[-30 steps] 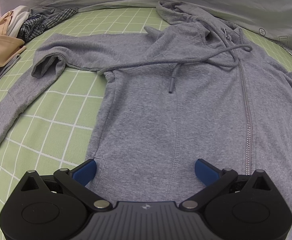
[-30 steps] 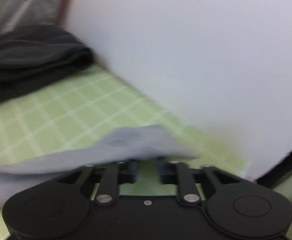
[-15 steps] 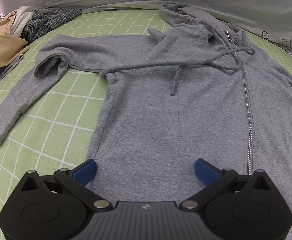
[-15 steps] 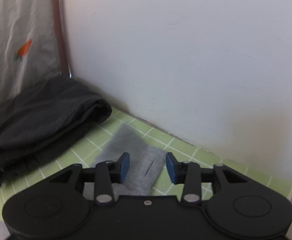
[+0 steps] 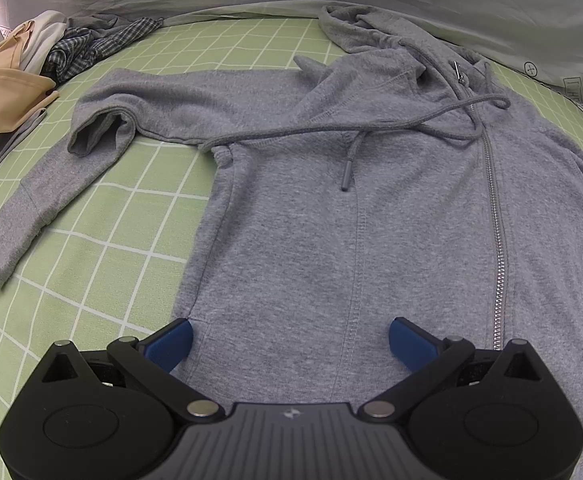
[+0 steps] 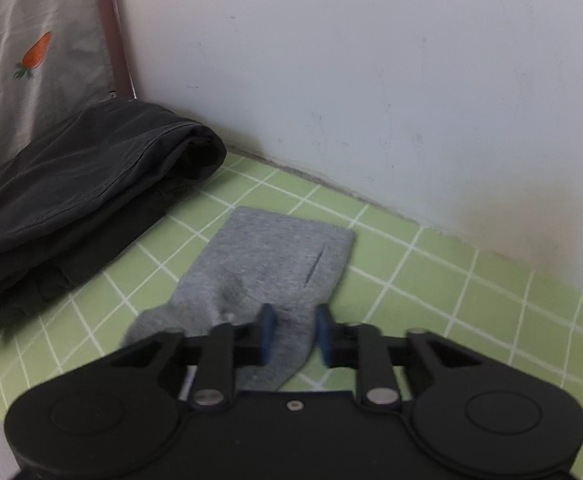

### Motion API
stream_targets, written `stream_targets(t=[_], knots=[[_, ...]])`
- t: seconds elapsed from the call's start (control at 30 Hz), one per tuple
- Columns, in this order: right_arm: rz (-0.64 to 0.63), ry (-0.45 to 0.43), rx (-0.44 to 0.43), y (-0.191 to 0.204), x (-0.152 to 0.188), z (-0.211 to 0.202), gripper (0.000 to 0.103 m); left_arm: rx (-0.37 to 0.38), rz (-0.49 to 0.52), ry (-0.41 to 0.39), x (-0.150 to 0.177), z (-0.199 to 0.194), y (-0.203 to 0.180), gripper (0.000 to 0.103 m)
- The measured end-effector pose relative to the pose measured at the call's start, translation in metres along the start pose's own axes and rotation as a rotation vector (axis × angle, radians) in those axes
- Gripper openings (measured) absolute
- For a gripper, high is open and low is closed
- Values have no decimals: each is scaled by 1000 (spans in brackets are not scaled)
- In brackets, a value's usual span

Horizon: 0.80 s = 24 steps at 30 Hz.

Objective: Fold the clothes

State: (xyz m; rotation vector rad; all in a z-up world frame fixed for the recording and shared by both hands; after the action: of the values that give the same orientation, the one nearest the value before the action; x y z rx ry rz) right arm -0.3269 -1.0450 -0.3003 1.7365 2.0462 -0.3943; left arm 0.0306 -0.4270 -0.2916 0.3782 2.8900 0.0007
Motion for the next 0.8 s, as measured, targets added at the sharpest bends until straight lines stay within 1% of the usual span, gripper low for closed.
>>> stream_targets(t=[0.07,0.17,0.3,0.43,0.5,0.57,0.6,0.63,0.67,0.7,0.73,0.77,0.8], knots=[[18,-25,25,-10,4,-9,8,0,0,-1,0,0,0,103],[57,-73,102,-30,15,-27,7,-1,-1,-2,0,0,0,103],[97,-119,167,-45,41,-56,7,-1,-1,0,0,0,1,103],[88,-93,207,-53,67,-60,7,-1,1,3,-1,0,1,103],[108,-65,202,-58,76,-57,8,-1,2,4,-2,0,1,103],[115,-35,201,-62,80,-52,12,-1,1,4,-2,0,0,103],[112,-36,206,-62,82,-52,12,-1,1,3,-2,0,0,103],[101,-35,210,-60,82,-54,18,-1,0,2,-2,0,0,103],[89,-33,213,-58,81,-55,29,-2,0,1,-1,0,0,103],[77,-30,217,-56,81,-57,38,-2,0,0,-1,0,0,103],[72,-37,221,-53,79,-61,53,-1,0,-3,-1,0,1,103],[65,-43,212,-50,79,-67,64,-1,1,-8,0,0,1,103],[55,-50,195,-44,79,-72,70,1,4,-14,0,0,1,103]])
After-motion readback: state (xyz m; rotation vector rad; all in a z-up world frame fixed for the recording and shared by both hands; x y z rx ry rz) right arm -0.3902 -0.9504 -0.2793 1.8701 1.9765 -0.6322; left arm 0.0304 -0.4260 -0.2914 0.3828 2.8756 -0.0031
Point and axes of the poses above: each gripper's, at about its wrist camera, not at the fingertips, and z roughly the way its jaws point, y to its left, x to its underside, the point moved 7 cm from there along z, roughly the way its jaws point, and after that the axes turned 14 degrees about y, right-handed, at the moved point
